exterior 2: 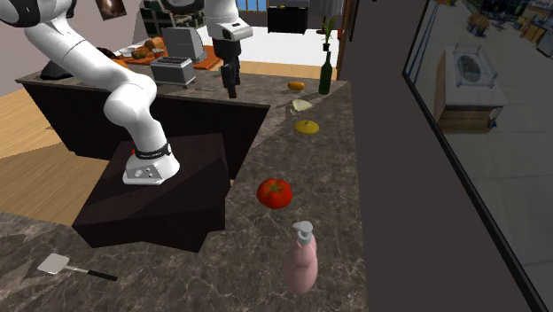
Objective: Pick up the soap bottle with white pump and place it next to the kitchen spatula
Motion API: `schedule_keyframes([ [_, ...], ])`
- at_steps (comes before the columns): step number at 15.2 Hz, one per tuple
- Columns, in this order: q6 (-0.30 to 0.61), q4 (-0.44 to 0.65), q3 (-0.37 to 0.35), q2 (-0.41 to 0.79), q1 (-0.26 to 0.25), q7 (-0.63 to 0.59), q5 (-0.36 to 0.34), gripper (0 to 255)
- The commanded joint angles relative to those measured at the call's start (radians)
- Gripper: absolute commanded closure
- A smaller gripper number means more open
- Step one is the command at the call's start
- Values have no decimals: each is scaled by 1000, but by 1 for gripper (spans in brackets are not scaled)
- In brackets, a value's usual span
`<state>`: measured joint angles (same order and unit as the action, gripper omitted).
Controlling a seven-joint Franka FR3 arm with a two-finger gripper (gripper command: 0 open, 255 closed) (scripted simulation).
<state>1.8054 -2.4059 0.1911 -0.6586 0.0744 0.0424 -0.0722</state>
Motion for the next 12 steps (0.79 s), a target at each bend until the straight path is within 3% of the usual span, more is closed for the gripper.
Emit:
schedule_keyframes([
  [1,45,1,38,46,10,42,-17,0],
  [7,166,44,149,210,27,165,-38,0],
  [12,256,115,238,373,31,280,-15,0],
])
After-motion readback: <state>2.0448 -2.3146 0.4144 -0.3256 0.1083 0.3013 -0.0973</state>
